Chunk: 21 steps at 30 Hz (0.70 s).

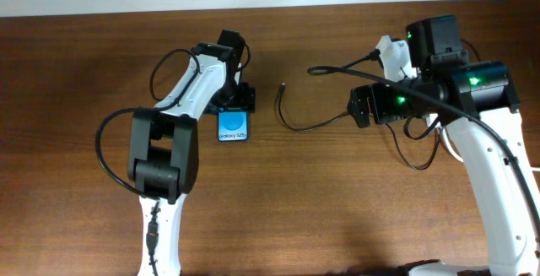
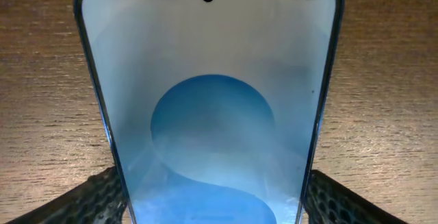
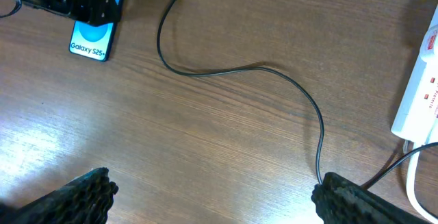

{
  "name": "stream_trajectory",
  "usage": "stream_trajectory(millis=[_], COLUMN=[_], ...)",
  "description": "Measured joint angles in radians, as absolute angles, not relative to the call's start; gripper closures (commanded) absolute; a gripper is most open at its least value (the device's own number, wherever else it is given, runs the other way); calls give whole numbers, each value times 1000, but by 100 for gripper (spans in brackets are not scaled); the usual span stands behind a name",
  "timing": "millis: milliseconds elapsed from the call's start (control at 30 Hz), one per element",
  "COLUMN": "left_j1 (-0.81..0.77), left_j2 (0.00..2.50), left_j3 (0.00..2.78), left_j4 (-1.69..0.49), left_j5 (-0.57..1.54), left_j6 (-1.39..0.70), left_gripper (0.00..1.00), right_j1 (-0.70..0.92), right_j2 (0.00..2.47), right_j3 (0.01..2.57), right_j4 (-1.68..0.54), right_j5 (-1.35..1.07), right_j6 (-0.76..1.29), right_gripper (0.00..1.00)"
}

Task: Plug charger to phone and switch on socket
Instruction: 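Lift the phone with the left gripper and tilt it upright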

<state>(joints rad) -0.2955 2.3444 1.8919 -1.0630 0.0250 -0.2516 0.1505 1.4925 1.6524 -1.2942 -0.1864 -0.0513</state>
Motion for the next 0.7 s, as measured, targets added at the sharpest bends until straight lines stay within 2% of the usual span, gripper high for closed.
stream_trajectory(millis=[100,367,500,633,700], left_j1=[-295,-295,-286,-273,-272], left_j2=[2344,2346,2357,2363,2363], left_j3=[1892,1901,1974,2146,2229], left_j4=[-1061,-1069,-1170,-1259,-1297], left_j5=[26,26,37,46,58], left_j6=[-257,-262,-262,-262,-262], left_gripper=[30,30,32,53,70], right_j1=[150,150,150,150,150], right_j2=[1493,1493,1493,1493,1493], right_j3=[1652,1652,1652,1652,1652], right_j4=[-1294,-1294,-1294,-1291,-1286], right_j5=[-186,-186,-186,-186,-187], right_j6=[-51,-51,-52,-51,-51], right_gripper=[2,2,2,1,2])
